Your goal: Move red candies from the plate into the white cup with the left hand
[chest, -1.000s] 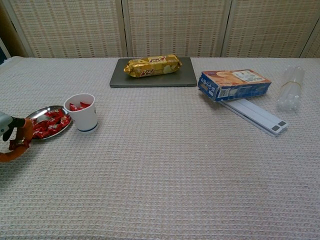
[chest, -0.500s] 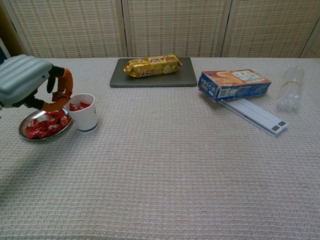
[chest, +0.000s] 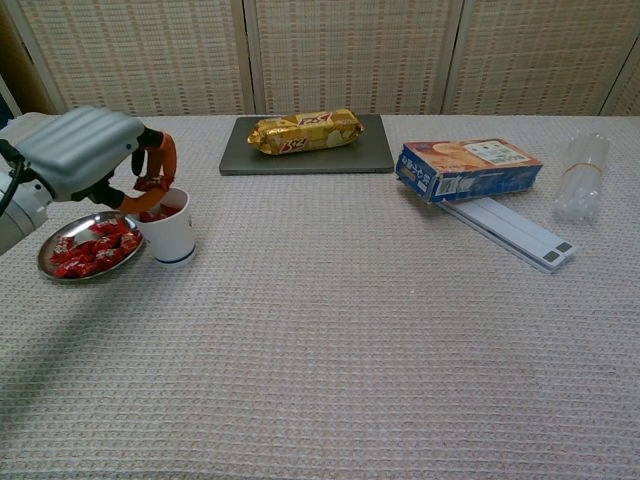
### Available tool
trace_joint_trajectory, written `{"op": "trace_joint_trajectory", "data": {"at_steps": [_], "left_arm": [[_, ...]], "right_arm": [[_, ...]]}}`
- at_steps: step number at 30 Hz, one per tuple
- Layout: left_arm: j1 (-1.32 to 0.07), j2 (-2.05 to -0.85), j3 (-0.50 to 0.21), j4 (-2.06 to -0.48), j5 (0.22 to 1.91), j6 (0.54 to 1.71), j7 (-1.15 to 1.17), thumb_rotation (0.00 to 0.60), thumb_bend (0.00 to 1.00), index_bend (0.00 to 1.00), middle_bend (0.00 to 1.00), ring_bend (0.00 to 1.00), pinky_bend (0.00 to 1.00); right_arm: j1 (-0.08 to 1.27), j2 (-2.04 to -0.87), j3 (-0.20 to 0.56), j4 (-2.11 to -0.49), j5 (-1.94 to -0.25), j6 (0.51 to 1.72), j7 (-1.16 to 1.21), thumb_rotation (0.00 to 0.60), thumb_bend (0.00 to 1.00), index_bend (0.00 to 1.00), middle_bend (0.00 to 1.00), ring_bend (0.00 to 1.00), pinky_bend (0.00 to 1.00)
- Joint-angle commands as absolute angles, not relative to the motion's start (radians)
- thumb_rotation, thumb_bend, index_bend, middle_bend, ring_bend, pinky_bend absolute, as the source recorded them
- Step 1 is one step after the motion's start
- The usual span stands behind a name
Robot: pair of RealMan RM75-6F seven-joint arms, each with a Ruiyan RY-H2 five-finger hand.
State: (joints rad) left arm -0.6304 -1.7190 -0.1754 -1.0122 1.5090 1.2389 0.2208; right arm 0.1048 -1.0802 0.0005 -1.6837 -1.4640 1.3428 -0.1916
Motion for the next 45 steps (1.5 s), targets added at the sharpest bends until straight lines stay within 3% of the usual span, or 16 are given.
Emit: {"op": "trace_joint_trajectory", "data": {"at_steps": [1, 9, 21, 24, 34, 45], "left_arm": [[-0.627, -1.708, -0.167, -1.030, 1.504, 1.234, 0.227, 0.600, 0.43, 0.42, 0.48, 0.47, 1.00], [-0.625, -1.692, -0.152, -1.077, 1.498, 1.228, 0.247, 0.600, 0.41, 0.29, 0.41, 0.44, 1.00], [-0.576, -1.637, -0.138, -1.159, 1.495, 1.296, 0.191, 0.600, 0.40, 0.24, 0.35, 0.39, 1.00], [-0.542, -1.632, -0.145, -1.113, 1.459, 1.314, 0.164, 0.600, 0.40, 0.24, 0.34, 0.39, 1.00], [-0.536, -1.677, -0.156, -0.897, 1.342, 1.158, 0.072, 0.600, 0.40, 0.22, 0.33, 0.39, 1.00], [-0.521, -1.719, -0.095, -0.829, 1.364, 1.091, 0.029, 0.600, 0.40, 0.22, 0.34, 0.43, 1.00]], "right_arm": [[0.104, -1.080, -0.001, -1.684, -1.467, 1.345, -0.192, 0.600, 0.06, 0.00, 0.00, 0.00, 0.00], [0.100, -1.078, -0.004, -1.685, -1.476, 1.354, -0.186, 0.600, 0.06, 0.00, 0.00, 0.00, 0.00], [0.096, -1.074, -0.009, -1.685, -1.490, 1.362, -0.175, 0.600, 0.06, 0.00, 0.00, 0.00, 0.00], [0.093, -1.071, -0.011, -1.685, -1.495, 1.368, -0.170, 0.600, 0.06, 0.00, 0.00, 0.00, 0.00], [0.099, -1.077, -0.012, -1.685, -1.497, 1.357, -0.181, 0.600, 0.06, 0.00, 0.00, 0.00, 0.00], [0.099, -1.079, -0.010, -1.686, -1.487, 1.355, -0.187, 0.600, 0.06, 0.00, 0.00, 0.00, 0.00]]}}
